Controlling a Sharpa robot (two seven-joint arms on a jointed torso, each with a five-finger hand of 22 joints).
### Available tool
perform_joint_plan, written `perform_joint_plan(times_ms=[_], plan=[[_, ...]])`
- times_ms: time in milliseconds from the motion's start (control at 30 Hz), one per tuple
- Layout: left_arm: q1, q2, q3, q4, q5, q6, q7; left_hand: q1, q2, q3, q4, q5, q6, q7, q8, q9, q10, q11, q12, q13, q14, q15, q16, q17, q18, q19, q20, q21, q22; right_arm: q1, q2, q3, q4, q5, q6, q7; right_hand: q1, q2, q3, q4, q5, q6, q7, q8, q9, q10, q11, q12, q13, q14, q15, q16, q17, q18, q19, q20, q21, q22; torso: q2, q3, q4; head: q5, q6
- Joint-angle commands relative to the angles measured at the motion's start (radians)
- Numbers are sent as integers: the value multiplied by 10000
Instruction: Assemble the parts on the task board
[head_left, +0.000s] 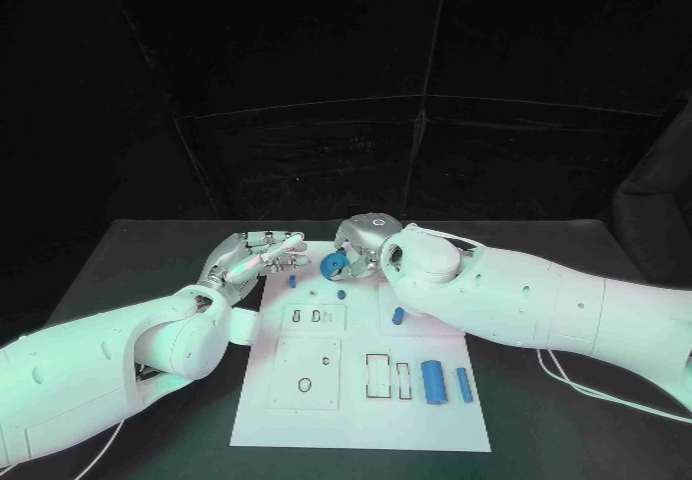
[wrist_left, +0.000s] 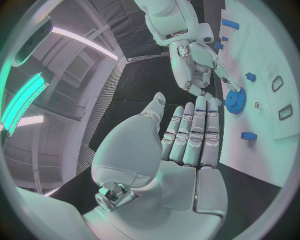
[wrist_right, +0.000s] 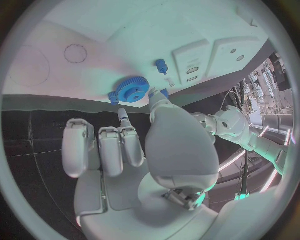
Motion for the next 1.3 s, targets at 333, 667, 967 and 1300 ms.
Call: perform_joint_plan(times_ms=[333, 667, 967, 1300], plan=[[11, -152, 7, 48, -48, 121, 35, -42, 64, -12, -80, -11, 71, -10, -76, -8, 102, 6, -64, -16, 35, 4, -64, 3, 60, 61, 6, -76, -20, -4, -2361, -7, 1760, 1886, -1624, 1284, 404, 653, 52, -313, 908, 483, -169, 237, 38, 817, -113, 80, 2312, 865, -100, -59, 1834, -142, 12, -33, 28, 56, -44, 54, -191, 18, 94], [13, -193, 6, -5, -48, 130, 55, -44, 66, -10, -83, -10, 74, -11, -77, -8, 106, 5, -66, -15, 37, 4, -66, 3, 61, 64, 5, -77, -21, -2, -2951, -12, 2236, 2673, -893, 1625, 424, 732, -34, -383, 1032, 199, -143, 16, -31, 879, -88, 168, 2397, 885, -86, -27, 1920, -158, 47, -31, 58, 130, -36, 118, -284, 48, 151], [13, -139, 6, -80, -48, 150, 63, -47, 72, -5, -91, -10, 85, -14, -77, -6, 117, 3, -67, -14, 44, 2, -69, 5, 62, 70, 5, -79, -23, -2, -2027, -14, 1655, 2660, -96, 1321, 457, 912, -59, -480, 1036, -595, -313, -98, -88, 925, -222, 234, 2461, 896, -198, -11, 1965, -163, 70, -108, 79, 173, -21, 76, -187, 19, 66], [14, -124, 7, -117, -48, 155, 67, -50, 77, -1, -97, -10, 93, -17, -78, -5, 125, 0, -68, -13, 52, -1, -71, 6, 63, 76, 4, -80, -24, -4, -987, -14, 832, 2478, 698, 842, 341, 1381, -81, -568, 1117, -2195, -461, -172, -169, 964, -391, 287, 2513, 903, -378, -5, 1988, -172, 93, -285, 95, 212, -37, 86, -233, 126, 12]])
